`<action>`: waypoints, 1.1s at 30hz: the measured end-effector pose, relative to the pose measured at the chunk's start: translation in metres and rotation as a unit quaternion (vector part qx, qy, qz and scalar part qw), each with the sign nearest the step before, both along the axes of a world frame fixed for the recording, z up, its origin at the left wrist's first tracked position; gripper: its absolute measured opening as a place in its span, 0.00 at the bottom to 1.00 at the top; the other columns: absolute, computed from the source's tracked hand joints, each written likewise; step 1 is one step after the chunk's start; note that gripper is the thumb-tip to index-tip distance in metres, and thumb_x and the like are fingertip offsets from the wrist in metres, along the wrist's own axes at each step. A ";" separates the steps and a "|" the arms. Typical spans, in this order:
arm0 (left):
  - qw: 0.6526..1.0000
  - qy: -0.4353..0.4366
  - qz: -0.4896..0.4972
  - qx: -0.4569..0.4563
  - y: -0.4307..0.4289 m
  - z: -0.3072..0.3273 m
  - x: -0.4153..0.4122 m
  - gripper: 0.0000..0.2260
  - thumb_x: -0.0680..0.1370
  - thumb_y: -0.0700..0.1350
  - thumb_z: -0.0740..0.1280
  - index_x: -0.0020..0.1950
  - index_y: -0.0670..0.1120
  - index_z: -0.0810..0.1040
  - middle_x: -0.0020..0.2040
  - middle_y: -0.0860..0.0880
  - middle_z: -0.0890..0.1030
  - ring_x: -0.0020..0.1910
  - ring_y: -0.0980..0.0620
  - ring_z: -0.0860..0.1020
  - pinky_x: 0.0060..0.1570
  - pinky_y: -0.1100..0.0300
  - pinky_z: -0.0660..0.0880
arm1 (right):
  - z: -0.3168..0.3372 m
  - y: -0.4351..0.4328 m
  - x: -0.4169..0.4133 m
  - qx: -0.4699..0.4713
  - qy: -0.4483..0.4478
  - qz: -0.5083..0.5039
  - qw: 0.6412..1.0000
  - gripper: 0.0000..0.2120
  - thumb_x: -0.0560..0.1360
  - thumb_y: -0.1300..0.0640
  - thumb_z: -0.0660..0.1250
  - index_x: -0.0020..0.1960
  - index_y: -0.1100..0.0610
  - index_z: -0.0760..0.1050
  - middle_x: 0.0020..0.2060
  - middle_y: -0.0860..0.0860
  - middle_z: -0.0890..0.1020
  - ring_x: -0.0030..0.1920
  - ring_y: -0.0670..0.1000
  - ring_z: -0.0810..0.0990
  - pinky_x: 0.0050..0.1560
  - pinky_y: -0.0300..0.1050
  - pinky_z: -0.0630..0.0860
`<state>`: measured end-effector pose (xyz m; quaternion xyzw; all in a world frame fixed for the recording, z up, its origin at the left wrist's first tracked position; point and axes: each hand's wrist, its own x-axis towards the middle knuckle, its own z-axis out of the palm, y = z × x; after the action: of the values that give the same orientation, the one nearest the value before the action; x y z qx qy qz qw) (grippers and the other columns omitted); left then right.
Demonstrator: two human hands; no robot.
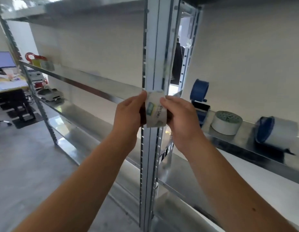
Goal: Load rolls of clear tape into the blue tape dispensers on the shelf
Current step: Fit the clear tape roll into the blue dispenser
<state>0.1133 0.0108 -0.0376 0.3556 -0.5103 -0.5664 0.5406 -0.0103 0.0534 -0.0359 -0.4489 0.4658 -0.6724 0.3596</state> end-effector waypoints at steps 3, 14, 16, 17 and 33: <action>0.999 -0.011 -0.037 -0.017 -0.014 0.007 -0.030 0.16 0.83 0.53 0.65 0.56 0.42 0.85 0.52 0.39 0.86 0.53 0.40 0.86 0.55 0.43 0.84 | 0.000 -0.010 -0.021 -0.029 -0.026 -0.074 0.996 0.06 0.73 0.52 0.70 0.42 0.49 0.86 0.48 0.59 0.84 0.56 0.65 0.83 0.54 0.61 0.81; 0.986 0.007 -0.142 -0.084 -0.047 0.010 -0.115 0.10 0.83 0.43 0.66 0.50 0.41 0.86 0.38 0.42 0.83 0.39 0.45 0.83 0.43 0.54 0.86 | 0.004 -0.013 -0.084 -0.098 -0.095 -0.289 0.947 0.10 0.74 0.55 0.68 0.35 0.52 0.83 0.37 0.52 0.84 0.45 0.57 0.82 0.44 0.53 0.79; 0.987 0.014 -0.128 -0.098 -0.053 0.004 -0.128 0.06 0.82 0.41 0.67 0.54 0.44 0.84 0.43 0.44 0.85 0.41 0.50 0.83 0.42 0.61 0.83 | 0.001 -0.014 -0.091 -0.104 -0.099 -0.333 0.932 0.15 0.76 0.57 0.68 0.32 0.49 0.83 0.35 0.49 0.84 0.43 0.52 0.82 0.42 0.48 0.77; 0.987 0.018 -0.117 -0.108 -0.054 0.000 -0.133 0.06 0.82 0.40 0.67 0.56 0.46 0.83 0.45 0.46 0.85 0.43 0.54 0.83 0.43 0.64 0.82 | 0.000 -0.015 -0.093 -0.107 -0.102 -0.346 0.926 0.17 0.78 0.59 0.68 0.31 0.49 0.81 0.34 0.48 0.83 0.41 0.51 0.81 0.42 0.46 0.76; 0.978 -0.011 -0.201 -0.057 -0.101 -0.008 -0.193 0.22 0.86 0.56 0.55 0.81 0.56 0.64 0.80 0.56 0.68 0.75 0.57 0.67 0.67 0.64 0.63 | 0.000 -0.071 -0.118 -0.018 -0.140 -0.450 0.882 0.15 0.79 0.59 0.66 0.34 0.57 0.71 0.30 0.51 0.75 0.36 0.49 0.72 0.36 0.40 0.68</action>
<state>-0.0799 -0.0907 -0.0460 0.2203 -0.6089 -0.6295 0.4295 -0.1280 -0.0180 -0.0363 -0.0988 0.5500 -0.8262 0.0719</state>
